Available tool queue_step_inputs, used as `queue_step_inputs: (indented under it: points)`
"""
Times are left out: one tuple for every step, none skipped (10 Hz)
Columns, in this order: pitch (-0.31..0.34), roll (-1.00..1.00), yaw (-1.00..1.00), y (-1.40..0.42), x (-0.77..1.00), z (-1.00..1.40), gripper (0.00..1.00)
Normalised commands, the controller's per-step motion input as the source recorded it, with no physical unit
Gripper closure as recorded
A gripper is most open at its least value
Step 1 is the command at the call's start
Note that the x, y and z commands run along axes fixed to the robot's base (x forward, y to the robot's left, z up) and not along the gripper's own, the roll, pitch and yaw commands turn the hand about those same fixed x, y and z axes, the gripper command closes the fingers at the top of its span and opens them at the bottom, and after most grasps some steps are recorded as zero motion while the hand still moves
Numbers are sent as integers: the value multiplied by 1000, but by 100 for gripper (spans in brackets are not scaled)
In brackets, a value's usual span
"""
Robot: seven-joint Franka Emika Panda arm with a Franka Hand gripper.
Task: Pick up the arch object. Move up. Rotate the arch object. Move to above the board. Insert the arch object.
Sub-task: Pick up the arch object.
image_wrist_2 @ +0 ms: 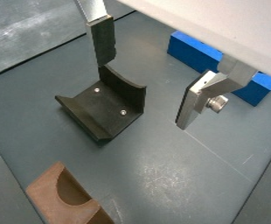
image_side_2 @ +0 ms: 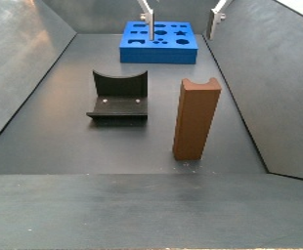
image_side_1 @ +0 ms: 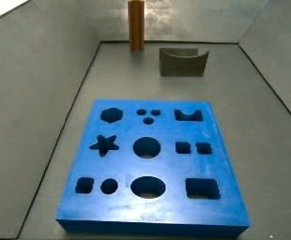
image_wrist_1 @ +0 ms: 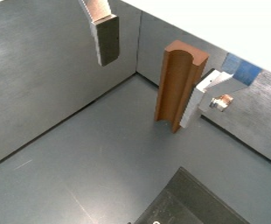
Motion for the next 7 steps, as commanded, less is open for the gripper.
queue_step_inputs:
  points:
    - [0,-39,0,311,-117,0,0]
    - [0,-40,186,591,0,0,0]
    - [0,-43,114,669,-229,-54,0]
    - [-50,-77,77,677,-303,-120,0]
    - [-49,-133,126,709,-149,-63,0]
    - [-6,-114,260,686,-9,-40,0]
    - [-19,-101,217,643,0,-94,0]
